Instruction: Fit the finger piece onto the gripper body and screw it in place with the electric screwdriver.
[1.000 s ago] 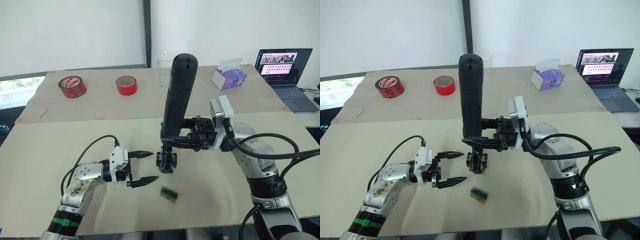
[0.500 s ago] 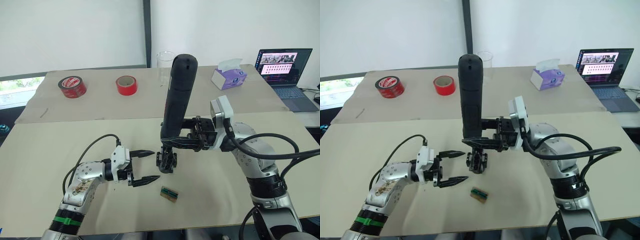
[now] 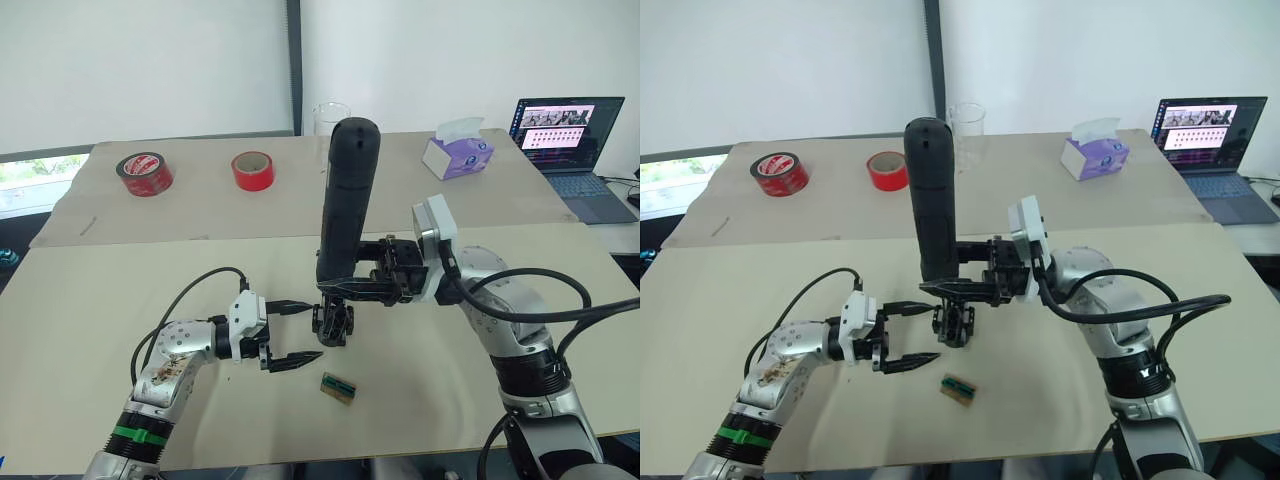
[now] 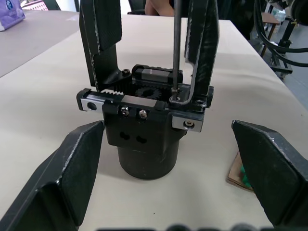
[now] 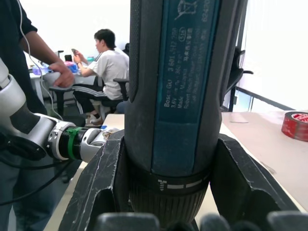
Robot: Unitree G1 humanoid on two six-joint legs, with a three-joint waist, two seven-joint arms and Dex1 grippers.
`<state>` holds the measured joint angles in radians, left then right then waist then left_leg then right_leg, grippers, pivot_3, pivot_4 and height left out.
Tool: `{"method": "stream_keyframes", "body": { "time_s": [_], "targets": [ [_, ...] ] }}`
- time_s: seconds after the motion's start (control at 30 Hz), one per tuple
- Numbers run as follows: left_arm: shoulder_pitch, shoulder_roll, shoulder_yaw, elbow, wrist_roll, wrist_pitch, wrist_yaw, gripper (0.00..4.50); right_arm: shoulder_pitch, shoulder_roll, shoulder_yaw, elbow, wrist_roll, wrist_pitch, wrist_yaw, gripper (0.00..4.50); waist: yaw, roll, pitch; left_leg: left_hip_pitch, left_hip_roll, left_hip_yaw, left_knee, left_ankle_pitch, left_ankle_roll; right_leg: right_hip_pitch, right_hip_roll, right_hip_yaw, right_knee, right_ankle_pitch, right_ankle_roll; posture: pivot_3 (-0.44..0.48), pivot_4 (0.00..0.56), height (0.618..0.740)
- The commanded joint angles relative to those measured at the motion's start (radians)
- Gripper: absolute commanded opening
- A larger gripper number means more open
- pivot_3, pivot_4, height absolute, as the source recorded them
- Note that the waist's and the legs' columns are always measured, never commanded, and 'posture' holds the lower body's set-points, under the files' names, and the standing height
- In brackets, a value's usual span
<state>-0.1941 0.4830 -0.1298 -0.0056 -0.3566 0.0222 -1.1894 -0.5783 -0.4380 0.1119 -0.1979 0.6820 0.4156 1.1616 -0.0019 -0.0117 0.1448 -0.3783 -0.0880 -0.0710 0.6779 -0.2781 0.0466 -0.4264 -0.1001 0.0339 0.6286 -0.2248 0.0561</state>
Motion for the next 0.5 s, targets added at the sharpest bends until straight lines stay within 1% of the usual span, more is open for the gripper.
{"method": "stream_keyframes", "body": {
  "time_s": [0.03,0.33,0.5],
  "targets": [
    [-0.013,-0.002,0.002,-0.005,-0.007,-0.014,-0.002,4.5,-0.018,0.002,-0.005,-0.043,0.003,0.002,-0.007,1.92,0.0,0.0,0.0,0.0,0.0,0.0,0.0,0.0,0.0,0.0,0.0,0.0,0.0,0.0,0.0,0.0,0.15,0.74],
    [-0.026,-0.003,-0.012,0.031,0.014,0.0,0.005,4.5,0.003,0.013,0.001,-0.04,-0.017,-0.027,-0.006,1.92,-0.001,0.0,0.0,0.0,0.0,0.0,0.0,0.0,0.0,0.0,0.0,0.0,0.0,0.0,0.0,0.0,0.15,0.74],
    [-0.059,-0.011,-0.037,0.082,0.041,-0.001,0.001,4.5,0.012,0.014,-0.002,-0.037,-0.02,-0.037,0.003,1.92,-0.001,0.0,0.0,0.0,0.0,0.0,0.0,0.0,0.0,0.0,0.0,0.0,0.0,0.0,0.0,0.0,0.15,0.74]
  ]
}}
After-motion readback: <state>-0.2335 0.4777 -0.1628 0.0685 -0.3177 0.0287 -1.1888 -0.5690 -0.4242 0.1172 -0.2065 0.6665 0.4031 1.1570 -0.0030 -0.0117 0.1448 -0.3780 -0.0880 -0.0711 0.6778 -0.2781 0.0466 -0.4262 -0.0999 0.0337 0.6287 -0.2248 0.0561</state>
